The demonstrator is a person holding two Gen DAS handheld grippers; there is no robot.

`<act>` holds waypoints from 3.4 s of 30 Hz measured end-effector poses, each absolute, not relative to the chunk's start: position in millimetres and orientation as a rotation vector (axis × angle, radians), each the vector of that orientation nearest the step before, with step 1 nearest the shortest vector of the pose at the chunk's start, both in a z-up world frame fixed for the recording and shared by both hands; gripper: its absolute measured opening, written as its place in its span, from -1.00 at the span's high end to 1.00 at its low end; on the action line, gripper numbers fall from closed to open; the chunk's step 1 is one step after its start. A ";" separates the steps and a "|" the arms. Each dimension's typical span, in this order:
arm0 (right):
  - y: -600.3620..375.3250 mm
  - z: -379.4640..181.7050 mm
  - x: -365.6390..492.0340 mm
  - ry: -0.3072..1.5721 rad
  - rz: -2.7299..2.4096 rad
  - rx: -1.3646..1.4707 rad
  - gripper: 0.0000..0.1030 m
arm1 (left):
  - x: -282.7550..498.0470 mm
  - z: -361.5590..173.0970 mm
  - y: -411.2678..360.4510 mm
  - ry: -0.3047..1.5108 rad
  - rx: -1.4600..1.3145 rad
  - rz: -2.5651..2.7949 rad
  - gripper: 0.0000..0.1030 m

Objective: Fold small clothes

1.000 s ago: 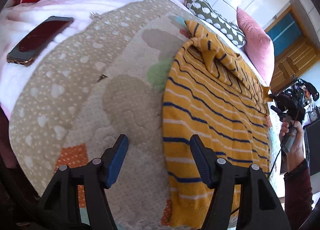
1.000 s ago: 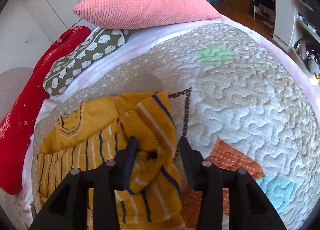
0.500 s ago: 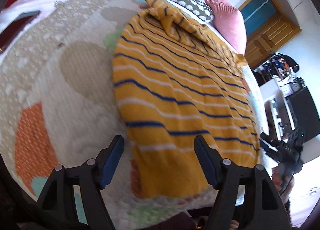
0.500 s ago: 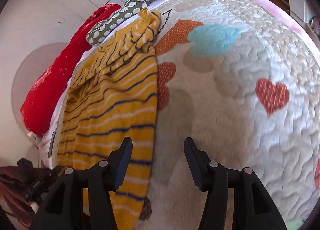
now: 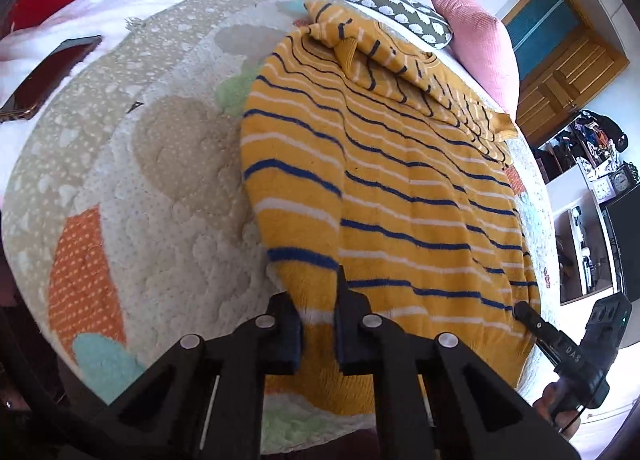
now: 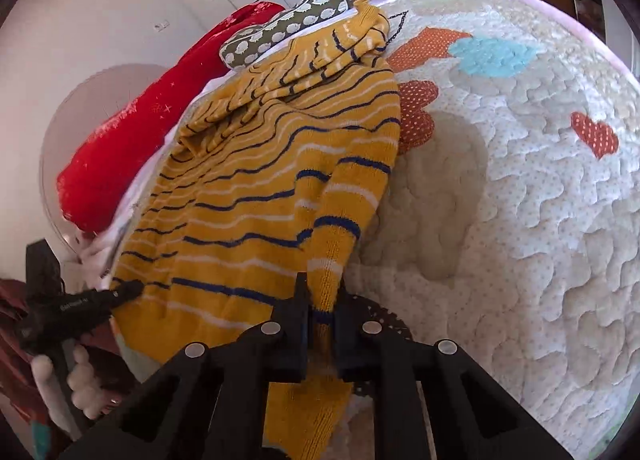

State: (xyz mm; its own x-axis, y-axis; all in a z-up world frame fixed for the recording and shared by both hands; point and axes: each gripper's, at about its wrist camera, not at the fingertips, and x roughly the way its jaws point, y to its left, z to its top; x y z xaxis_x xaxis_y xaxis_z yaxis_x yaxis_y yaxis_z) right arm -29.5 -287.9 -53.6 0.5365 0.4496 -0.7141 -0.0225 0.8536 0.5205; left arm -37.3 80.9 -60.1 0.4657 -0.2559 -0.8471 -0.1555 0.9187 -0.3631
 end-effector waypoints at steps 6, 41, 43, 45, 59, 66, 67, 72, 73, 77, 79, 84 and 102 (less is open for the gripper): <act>-307.5 -46.6 -45.4 0.969 0.335 0.591 0.85 | -69.7 -45.1 78.1 1.073 -0.407 -0.069 0.81; -358.5 -39.1 -42.8 0.997 0.088 0.485 0.48 | 226.1 -66.8 50.5 1.181 -0.141 -0.024 0.42; -361.0 -37.5 -38.8 0.999 0.063 0.463 0.48 | 220.1 -62.5 58.5 1.144 -0.152 -0.035 0.53; -362.1 -34.8 -31.8 0.996 0.047 0.438 0.48 | 215.8 -62.7 69.6 1.131 -0.152 -0.013 0.59; -289.3 -3.3 174.5 0.896 0.244 0.469 0.40 | 206.7 -72.3 90.8 1.050 -0.208 0.037 0.03; -324.7 -56.4 223.9 0.981 0.082 0.482 0.95 | 197.6 -65.2 104.2 1.051 -0.239 -0.003 -0.19; -334.0 -52.8 216.1 0.968 0.068 0.515 0.95 | 193.2 -60.9 106.3 1.044 -0.244 0.001 -0.19; -356.8 -21.0 157.5 0.930 -0.032 0.410 0.46 | 148.4 -34.3 112.4 1.017 -0.280 0.006 -0.18; -359.5 -16.6 141.2 0.925 -0.014 0.408 0.45 | 134.4 -29.6 112.0 1.014 -0.294 -0.004 -0.18; -360.0 -12.2 73.2 0.960 0.098 0.454 0.36 | 75.3 -20.5 104.9 1.011 -0.340 -0.037 -0.19; -355.2 -16.5 36.5 0.992 0.170 0.481 0.33 | 45.7 -23.6 99.8 1.027 -0.374 -0.060 -0.19; -337.1 -37.7 -39.4 1.066 0.325 0.551 0.22 | -20.7 -50.3 89.5 1.086 -0.460 -0.138 -0.19; -301.9 -63.5 -116.5 1.026 0.326 0.516 0.41 | -90.6 -77.5 41.8 1.125 -0.534 -0.313 0.79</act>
